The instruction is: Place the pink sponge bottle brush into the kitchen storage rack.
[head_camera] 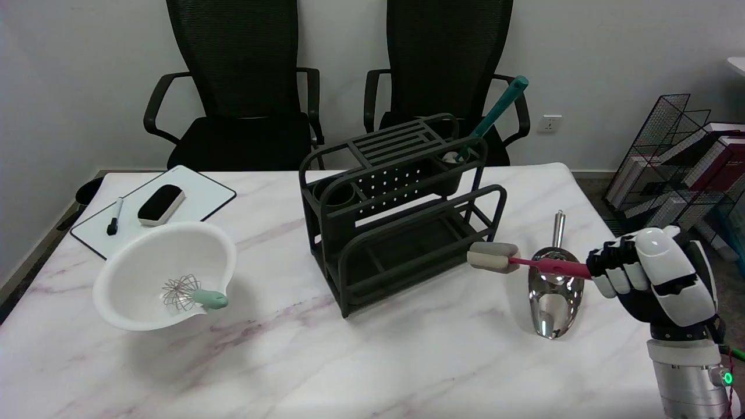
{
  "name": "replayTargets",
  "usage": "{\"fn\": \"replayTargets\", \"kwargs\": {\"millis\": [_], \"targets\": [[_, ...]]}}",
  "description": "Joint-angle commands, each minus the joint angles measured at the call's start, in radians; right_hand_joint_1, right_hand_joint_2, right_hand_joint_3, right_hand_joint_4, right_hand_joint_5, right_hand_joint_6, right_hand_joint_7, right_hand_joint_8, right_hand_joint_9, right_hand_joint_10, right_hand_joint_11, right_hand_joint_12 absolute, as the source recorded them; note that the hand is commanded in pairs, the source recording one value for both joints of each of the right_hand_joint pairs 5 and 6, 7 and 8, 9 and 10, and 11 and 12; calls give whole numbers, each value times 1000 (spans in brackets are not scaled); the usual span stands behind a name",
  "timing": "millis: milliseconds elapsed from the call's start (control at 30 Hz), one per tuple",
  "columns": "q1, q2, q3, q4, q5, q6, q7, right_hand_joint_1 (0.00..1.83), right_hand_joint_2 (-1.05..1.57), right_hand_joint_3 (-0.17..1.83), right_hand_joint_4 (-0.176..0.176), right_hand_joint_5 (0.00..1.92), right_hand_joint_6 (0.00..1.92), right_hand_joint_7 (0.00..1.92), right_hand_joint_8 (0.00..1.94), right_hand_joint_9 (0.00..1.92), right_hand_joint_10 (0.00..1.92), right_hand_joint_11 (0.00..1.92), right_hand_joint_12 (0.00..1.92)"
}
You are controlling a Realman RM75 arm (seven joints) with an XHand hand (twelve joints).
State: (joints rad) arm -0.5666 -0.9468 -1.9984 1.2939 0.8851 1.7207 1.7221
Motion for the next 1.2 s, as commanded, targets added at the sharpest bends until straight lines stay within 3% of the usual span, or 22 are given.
{"fn": "replayTargets", "kwargs": {"millis": [33,233,500,700,933,1200], "targets": [[-19,-15,7,16,20,14,-19,964,1571,1122,0,1920,1920,1920,1920,1920,1920,1920,1920],[2,0,10,83,43,2,-51,959,1571,1139,0,1920,1920,1920,1920,1920,1920,1920,1920],[29,96,65,224,33,-114,-53,991,1571,1111,0,1920,1920,1920,1920,1920,1920,1920,1920],[-117,189,154,400,48,-150,-196,979,1571,1156,0,1920,1920,1920,1920,1920,1920,1920,1920],[-109,211,374,566,46,-459,-202,1013,1571,1053,0,1920,1920,1920,1920,1920,1920,1920,1920],[52,259,571,566,-25,-811,15,1016,1571,1068,0,1920,1920,1920,1920,1920,1920,1920,1920]]}}
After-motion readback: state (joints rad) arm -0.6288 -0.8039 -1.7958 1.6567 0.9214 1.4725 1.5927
